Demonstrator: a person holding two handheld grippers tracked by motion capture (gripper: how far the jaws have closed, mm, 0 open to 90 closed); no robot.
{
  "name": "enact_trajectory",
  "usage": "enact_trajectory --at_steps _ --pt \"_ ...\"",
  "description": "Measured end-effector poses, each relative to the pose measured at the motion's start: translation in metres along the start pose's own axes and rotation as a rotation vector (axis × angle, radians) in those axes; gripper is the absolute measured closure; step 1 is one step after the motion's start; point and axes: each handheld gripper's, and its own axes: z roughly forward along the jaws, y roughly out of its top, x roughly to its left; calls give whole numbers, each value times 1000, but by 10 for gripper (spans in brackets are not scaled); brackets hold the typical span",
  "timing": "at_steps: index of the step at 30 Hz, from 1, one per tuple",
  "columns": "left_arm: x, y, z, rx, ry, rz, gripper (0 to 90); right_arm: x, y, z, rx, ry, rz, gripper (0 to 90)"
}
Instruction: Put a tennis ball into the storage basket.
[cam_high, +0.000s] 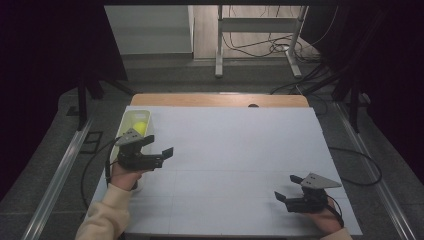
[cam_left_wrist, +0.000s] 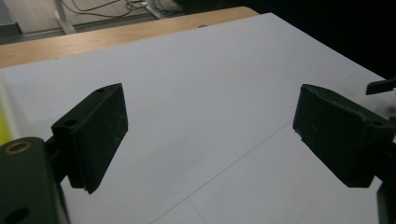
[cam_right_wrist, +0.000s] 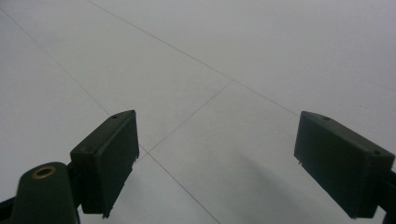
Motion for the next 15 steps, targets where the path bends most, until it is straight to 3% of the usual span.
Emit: enact_trajectory --at_steps 6,15 --pt "-16 -6 15 21 -43 33 107 0 0 0 5 -5 -2 145" --pt "-28 -15 22 36 -85 35 109 1 0 1 8 -2 -2 145"
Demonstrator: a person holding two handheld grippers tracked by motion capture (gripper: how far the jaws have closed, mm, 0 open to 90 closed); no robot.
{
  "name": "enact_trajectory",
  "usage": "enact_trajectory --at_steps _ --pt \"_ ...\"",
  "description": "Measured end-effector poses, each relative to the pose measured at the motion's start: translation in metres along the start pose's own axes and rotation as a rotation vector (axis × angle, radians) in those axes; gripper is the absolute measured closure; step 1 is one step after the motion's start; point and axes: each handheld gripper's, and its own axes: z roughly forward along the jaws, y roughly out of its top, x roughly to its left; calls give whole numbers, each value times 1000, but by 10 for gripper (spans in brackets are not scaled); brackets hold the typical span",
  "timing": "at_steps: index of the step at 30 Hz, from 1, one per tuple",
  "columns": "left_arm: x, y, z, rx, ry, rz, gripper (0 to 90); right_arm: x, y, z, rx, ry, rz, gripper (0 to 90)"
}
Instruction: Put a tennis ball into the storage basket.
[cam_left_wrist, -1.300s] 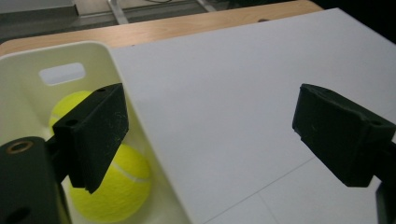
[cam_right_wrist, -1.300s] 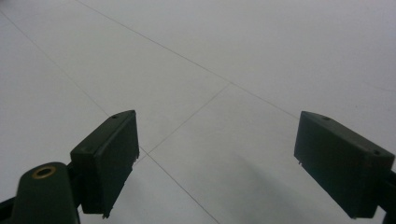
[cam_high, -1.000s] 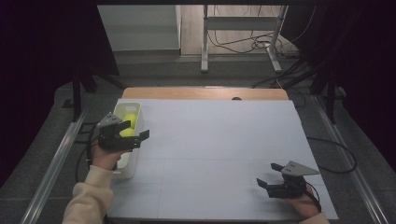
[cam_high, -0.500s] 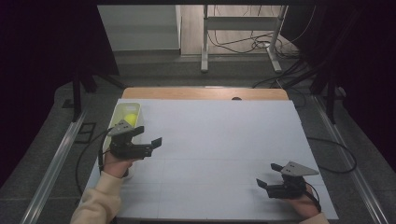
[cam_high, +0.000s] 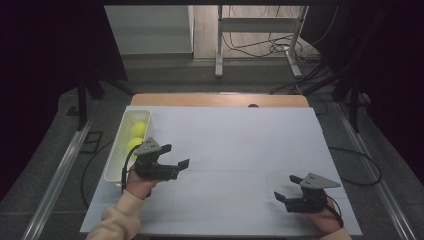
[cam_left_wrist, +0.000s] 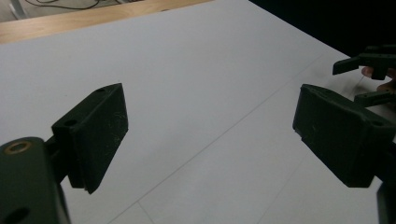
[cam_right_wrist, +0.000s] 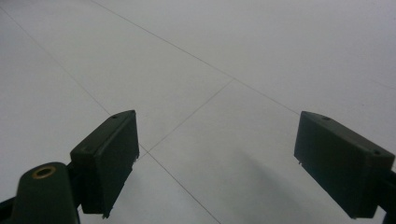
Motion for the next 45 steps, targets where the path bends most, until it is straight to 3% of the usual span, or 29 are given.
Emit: enact_trajectory --at_steps 15,26,33,45 --pt "-18 -31 13 21 -48 14 121 1 1 0 -4 7 -3 145" --pt "-22 -58 7 42 -20 27 123 4 1 0 -13 17 -8 144" --pt "-13 -78 -3 68 19 8 123 7 2 1 -5 28 -13 144" --pt "-10 -79 -2 74 19 19 122 11 2 3 4 44 -23 143"
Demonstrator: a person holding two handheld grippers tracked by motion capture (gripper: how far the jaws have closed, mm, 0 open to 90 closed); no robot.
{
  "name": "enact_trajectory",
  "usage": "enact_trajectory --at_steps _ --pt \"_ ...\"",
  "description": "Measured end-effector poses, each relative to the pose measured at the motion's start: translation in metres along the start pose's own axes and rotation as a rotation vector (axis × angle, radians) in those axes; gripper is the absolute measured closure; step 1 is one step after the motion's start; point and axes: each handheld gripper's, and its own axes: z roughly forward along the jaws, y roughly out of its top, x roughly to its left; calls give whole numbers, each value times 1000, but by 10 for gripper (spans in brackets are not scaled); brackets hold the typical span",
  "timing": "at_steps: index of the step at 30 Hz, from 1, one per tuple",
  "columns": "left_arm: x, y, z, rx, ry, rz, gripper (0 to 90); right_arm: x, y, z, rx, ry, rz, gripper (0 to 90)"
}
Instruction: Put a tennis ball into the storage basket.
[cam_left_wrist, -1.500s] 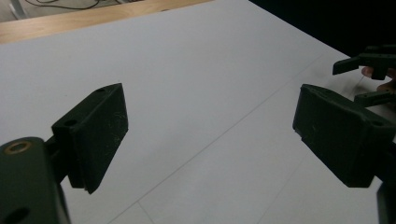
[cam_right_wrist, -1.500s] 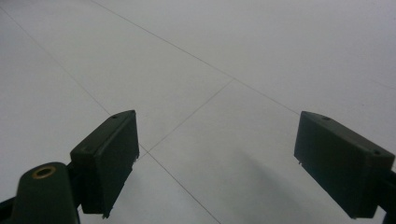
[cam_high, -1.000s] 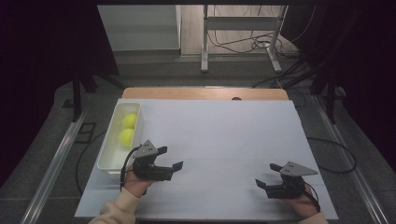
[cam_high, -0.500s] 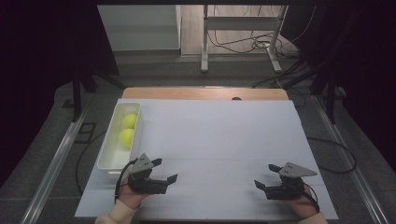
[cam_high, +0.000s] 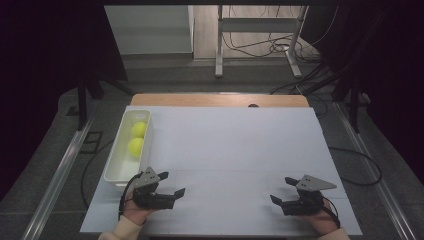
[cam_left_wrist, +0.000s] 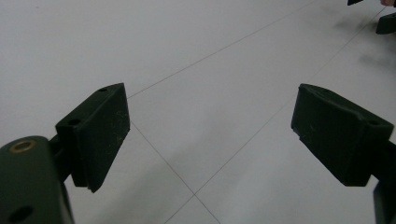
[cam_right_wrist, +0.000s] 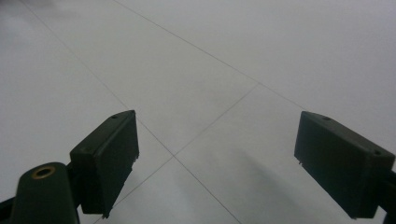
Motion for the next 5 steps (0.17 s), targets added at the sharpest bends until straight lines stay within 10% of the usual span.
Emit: enact_trajectory --at_steps 5 --pt "0 0 0 -1 4 0 122 0 0 0 1 -1 0 143"
